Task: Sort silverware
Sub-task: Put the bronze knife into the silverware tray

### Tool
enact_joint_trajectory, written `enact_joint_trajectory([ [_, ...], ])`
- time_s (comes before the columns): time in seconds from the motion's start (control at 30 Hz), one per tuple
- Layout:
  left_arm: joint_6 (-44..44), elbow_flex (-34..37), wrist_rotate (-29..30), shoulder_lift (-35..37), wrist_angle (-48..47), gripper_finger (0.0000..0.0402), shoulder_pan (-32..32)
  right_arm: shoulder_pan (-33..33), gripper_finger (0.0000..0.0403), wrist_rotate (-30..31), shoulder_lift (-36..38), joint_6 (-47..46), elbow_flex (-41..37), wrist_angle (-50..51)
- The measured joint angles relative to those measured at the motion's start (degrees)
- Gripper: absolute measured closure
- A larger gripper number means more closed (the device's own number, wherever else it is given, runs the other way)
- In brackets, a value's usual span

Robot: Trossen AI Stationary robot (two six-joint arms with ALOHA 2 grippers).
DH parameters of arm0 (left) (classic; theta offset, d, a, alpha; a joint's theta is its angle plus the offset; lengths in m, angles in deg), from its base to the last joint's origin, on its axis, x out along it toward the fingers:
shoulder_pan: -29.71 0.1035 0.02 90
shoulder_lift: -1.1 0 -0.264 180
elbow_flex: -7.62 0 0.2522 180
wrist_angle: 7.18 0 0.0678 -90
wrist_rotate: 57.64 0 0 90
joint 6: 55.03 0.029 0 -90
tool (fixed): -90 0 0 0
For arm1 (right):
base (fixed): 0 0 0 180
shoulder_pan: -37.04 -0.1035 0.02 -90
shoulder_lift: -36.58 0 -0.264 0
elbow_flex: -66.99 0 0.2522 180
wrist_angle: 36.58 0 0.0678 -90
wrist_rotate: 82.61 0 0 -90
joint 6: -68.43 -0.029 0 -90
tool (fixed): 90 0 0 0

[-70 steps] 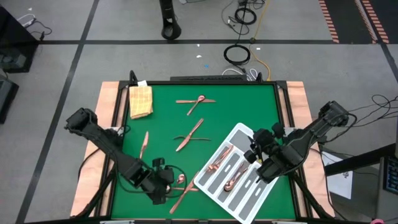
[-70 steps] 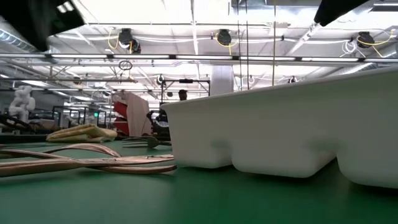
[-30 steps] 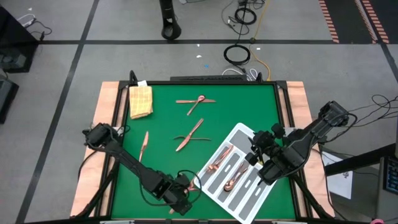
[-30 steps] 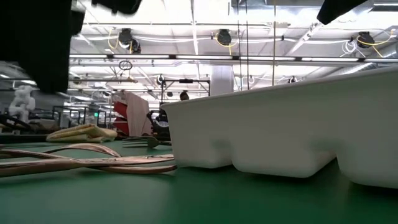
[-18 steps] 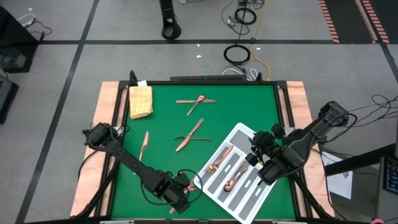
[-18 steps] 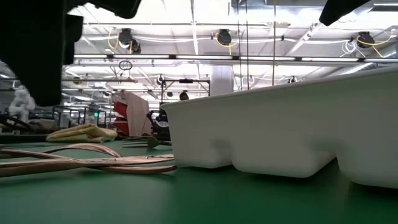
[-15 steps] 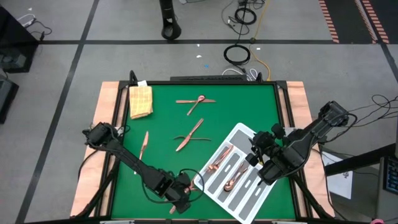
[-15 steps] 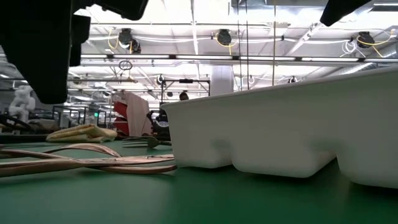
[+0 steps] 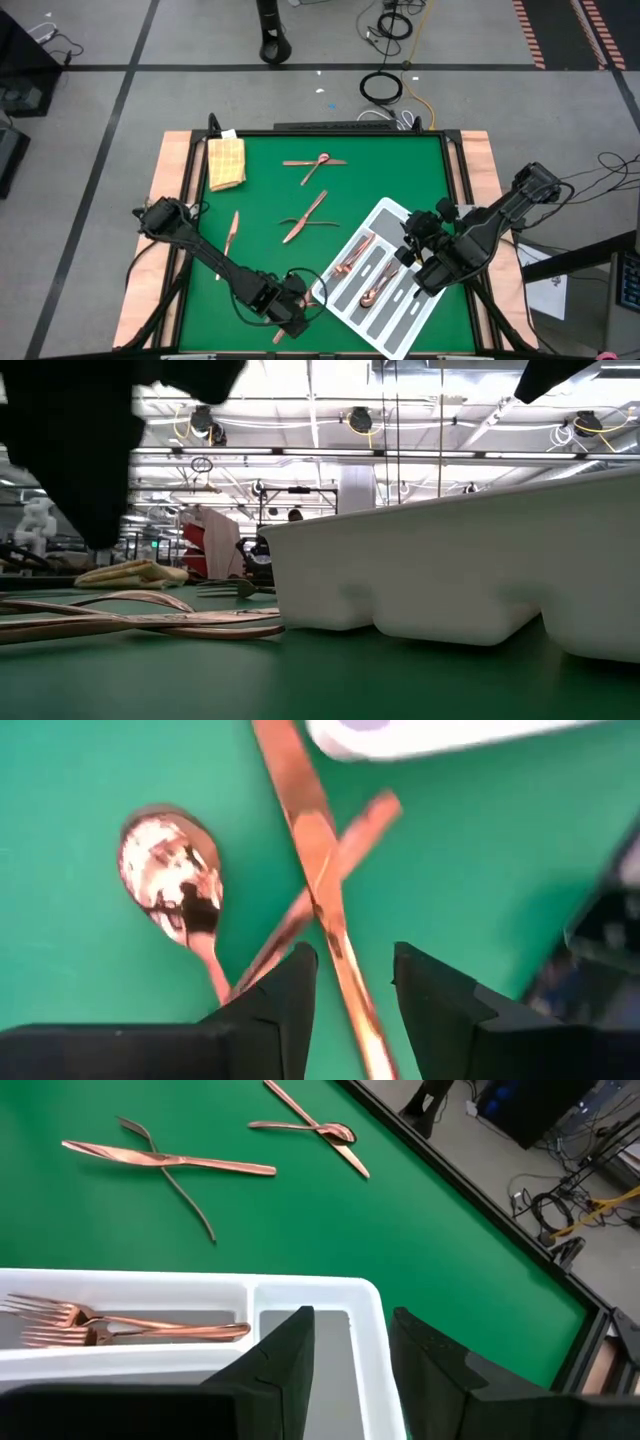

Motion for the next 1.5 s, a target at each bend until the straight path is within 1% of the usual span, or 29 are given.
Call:
enact_joint_trajectory([
  [0.07, -1.2, -0.2, -0.1, -1.4, -0.2, 0.026, 0.1, 0.0, 0.0281, 0.1, 0.0, 0.5, 0.0, 0.0],
  [0.2, -3.6, -2.2, -4.3, -4.8, 1.5, 0.026, -0.1, 0.0, 0.0281, 0.2, 0.0, 1.9, 0.0, 0.0],
  [0.27, -4.2, -4.2, -5.1, -6.5, 0.9, 0.026, -0.2, 0.0, 0.0281, 0.2, 0.0, 2.5, 0.0, 0.0],
  [0.33, -4.3, -6.3, -4.9, -7.5, -0.4, 0.026, -0.4, 0.0, 0.0281, 0.2, 0.0, 3.0, 0.0, 0.0],
  [0.5, -4.3, -11.4, -2.9, -9.5, -10.4, 0.026, 0.0, 0.0, 0.0281, 0.3, 0.0, 4.0, 0.0, 0.0],
  [0.6, -5.4, -12.7, -2.8, -9.8, -10.6, 0.026, 0.1, 0.0, 0.0281, 0.3, 0.0, 4.8, 0.0, 0.0],
  [0.7, -9.3, -13.9, -2.7, -9.8, -9.5, 0.026, 0.0, 0.0, 0.0281, 0.3, 0.0, 4.9, 0.0, 0.0],
  [0.8, -11.2, -14.7, -2.7, -9.8, -9.2, 0.026, 0.0, 0.0, 0.0281, 0.3, 0.0, 5.0, 0.0, 0.0],
  [1.03, -11.1, -14.7, -2.1, -10.3, -12.7, 0.026, 0.0, 0.0, 0.0281, 0.3, 0.0, 5.0, 0.0, 0.0],
  [1.37, -10.2, -14.7, -2.2, -10.7, -12.0, 0.026, 0.0, 0.0, 0.0281, 0.4, 0.0, 6.2, 0.0, 0.0],
  [1.5, -10.0, -14.7, -3.2, -12.6, -9.2, 0.026, -0.1, 0.0, 0.0281, 0.5, 0.0, 6.4, 0.0, 0.0],
])
